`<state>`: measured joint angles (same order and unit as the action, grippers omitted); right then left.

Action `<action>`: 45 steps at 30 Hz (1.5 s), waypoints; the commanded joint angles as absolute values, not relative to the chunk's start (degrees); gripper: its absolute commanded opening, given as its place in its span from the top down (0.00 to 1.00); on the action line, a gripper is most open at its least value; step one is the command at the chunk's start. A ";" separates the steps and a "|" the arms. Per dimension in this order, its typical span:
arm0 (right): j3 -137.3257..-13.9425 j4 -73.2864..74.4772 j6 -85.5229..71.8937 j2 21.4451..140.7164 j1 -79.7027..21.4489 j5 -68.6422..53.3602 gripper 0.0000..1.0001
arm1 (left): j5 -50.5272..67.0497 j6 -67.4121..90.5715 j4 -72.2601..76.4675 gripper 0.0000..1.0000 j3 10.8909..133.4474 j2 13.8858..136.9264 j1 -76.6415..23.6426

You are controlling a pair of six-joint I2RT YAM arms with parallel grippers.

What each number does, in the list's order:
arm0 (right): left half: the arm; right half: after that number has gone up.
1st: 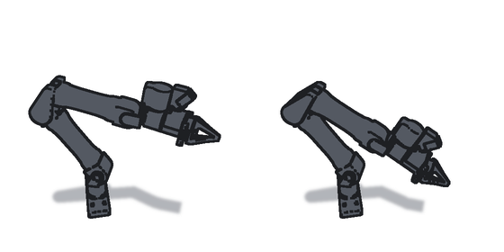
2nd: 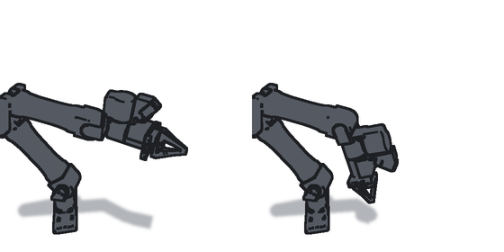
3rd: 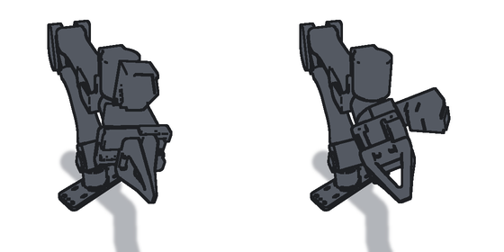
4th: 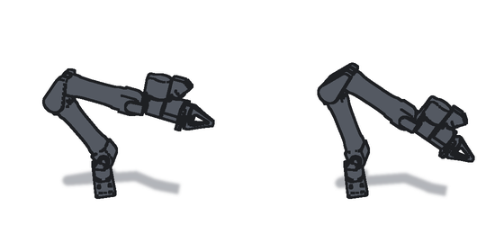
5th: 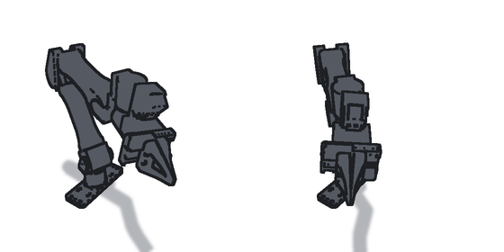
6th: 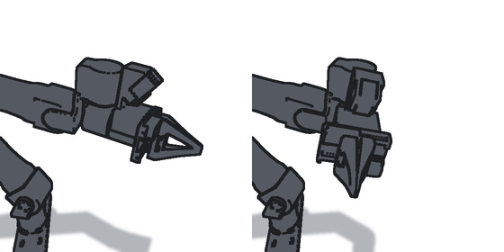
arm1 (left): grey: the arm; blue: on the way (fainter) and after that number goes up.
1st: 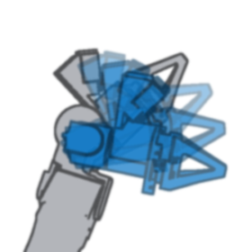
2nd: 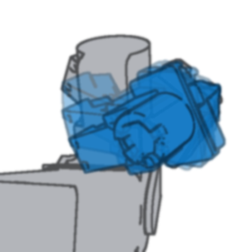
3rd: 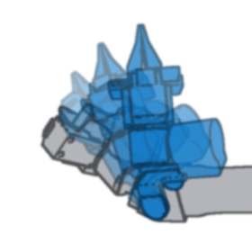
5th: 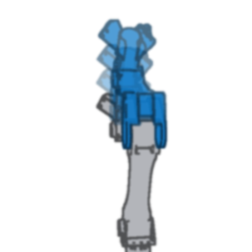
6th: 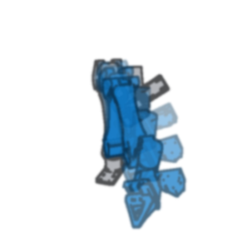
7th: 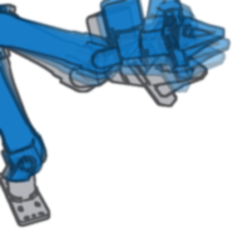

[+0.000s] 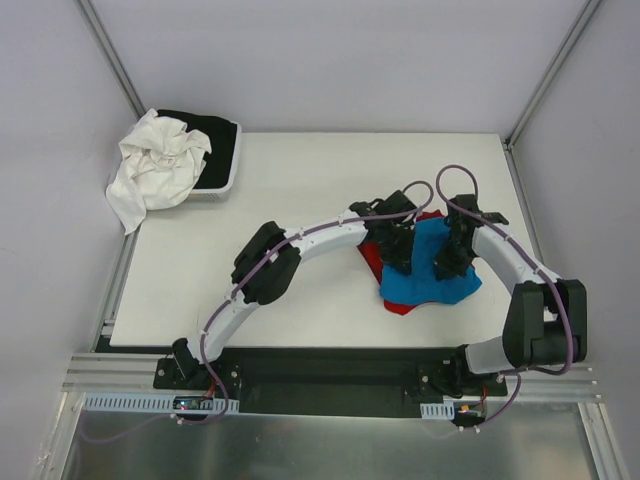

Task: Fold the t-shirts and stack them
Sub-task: Neatly place the folded tshirt to the corner

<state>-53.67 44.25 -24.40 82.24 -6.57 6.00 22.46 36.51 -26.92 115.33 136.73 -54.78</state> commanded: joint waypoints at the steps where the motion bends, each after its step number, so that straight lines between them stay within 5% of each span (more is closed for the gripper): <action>1: -54.57 44.74 -23.12 73.76 -6.42 4.05 0.99 | 12.59 35.86 -30.76 0.85 109.88 128.10 -55.55; 10: -64.33 48.51 -18.90 71.80 -6.94 -6.55 0.99 | -7.80 37.62 -31.90 0.79 98.62 105.15 -54.93; 22: -71.97 44.91 -12.57 91.82 -12.30 -23.30 0.99 | -6.24 36.47 -38.31 0.76 82.80 85.62 -50.10; 32: -71.91 43.69 -13.36 108.52 -10.03 -15.89 0.99 | -6.59 36.74 -43.68 0.76 82.79 84.37 -49.66; 45: -75.67 42.71 -11.95 111.01 -7.65 -18.37 0.99 | -5.28 35.42 -46.58 0.76 83.14 85.16 -47.73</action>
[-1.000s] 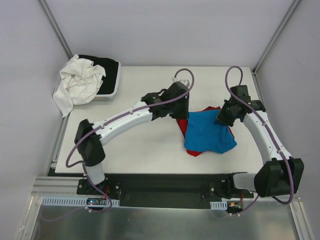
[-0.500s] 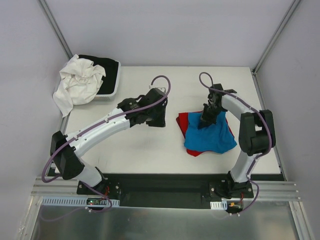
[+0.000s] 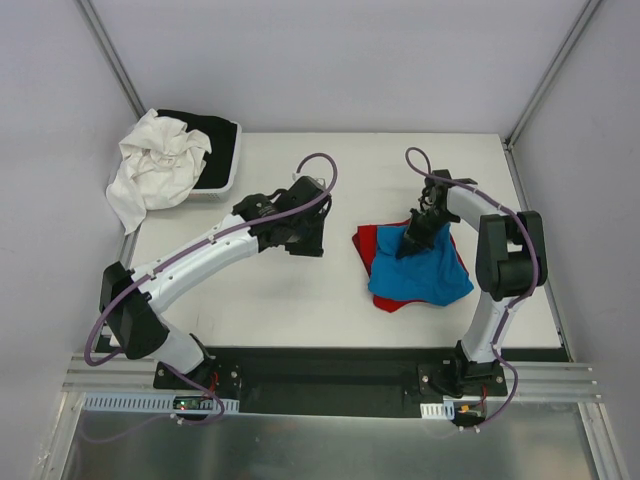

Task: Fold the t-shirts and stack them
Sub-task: Neatly place the folded tshirt to the corner

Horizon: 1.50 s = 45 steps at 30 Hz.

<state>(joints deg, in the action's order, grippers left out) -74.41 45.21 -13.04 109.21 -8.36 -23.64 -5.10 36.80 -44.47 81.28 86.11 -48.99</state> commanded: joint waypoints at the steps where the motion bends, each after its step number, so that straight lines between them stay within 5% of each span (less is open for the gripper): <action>1: -76.02 42.89 -12.04 111.18 -7.12 -17.85 0.99 | -5.19 35.33 -46.58 0.76 83.58 85.34 -47.55; 45: -85.17 41.49 -2.90 117.07 -21.01 9.83 0.99 | -3.96 38.58 -48.08 0.76 80.42 83.85 -46.05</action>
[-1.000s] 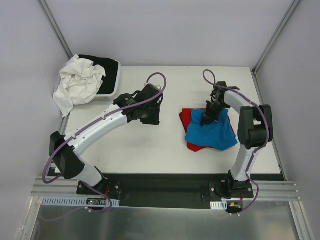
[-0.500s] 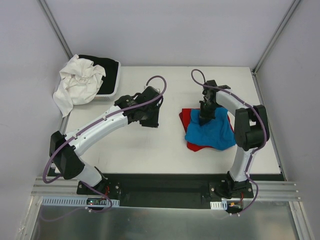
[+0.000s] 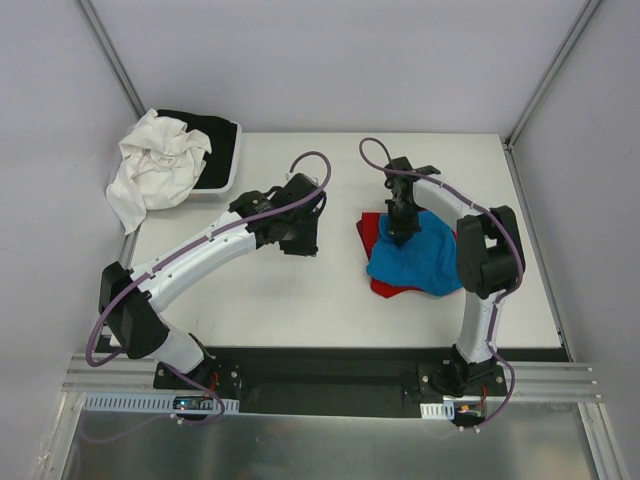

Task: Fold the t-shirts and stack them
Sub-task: Neatly place the folded tshirt to the corner

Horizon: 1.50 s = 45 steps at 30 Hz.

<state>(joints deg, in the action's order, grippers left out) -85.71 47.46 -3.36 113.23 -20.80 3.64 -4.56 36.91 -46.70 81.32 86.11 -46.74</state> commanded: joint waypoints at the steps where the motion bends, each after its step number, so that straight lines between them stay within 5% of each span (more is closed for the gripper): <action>1: -84.82 41.40 -2.81 116.64 -20.92 10.71 0.99 | -3.87 38.76 -48.08 0.76 80.16 83.76 -46.05; 21: -92.20 43.68 -4.22 120.50 -14.60 11.52 0.99 | -5.01 36.92 -49.48 0.75 82.26 85.16 -45.97; 45: -71.99 43.85 -7.64 104.77 -4.40 10.37 0.99 | -1.93 32.26 -49.57 0.75 86.48 90.70 -43.95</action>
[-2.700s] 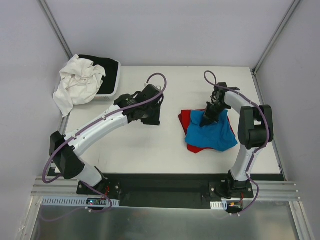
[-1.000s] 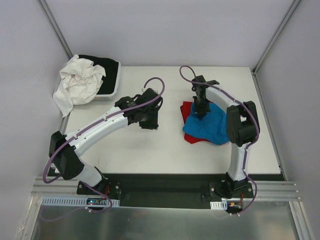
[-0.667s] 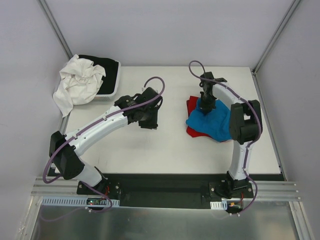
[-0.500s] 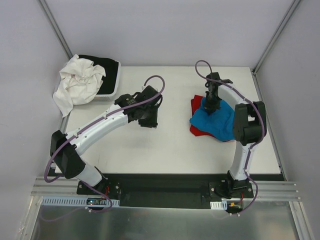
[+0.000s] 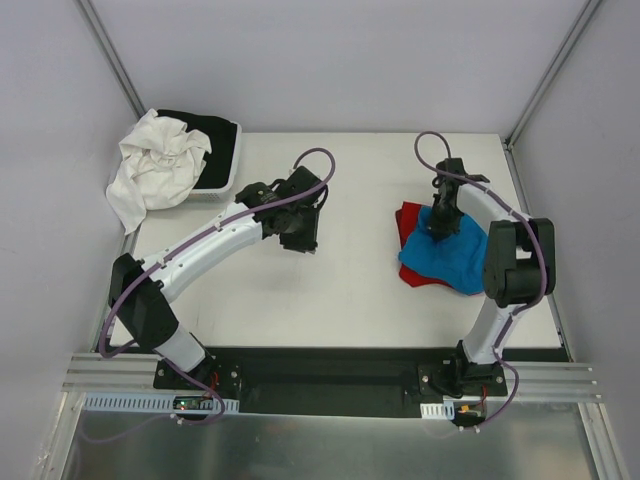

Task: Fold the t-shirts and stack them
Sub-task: Neatly place the folded tshirt to the corner

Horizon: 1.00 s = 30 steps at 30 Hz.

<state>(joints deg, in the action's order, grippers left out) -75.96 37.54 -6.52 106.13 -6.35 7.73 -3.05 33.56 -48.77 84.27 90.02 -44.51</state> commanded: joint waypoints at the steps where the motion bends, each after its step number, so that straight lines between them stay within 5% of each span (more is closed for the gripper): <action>1: -71.03 43.86 -7.82 104.42 -4.05 10.37 0.99 | -1.85 32.26 -49.48 0.75 86.48 90.79 -43.95; 30: -63.28 45.35 -7.91 95.36 8.26 13.36 0.99 | -0.09 29.36 -49.40 0.75 85.78 90.53 -42.54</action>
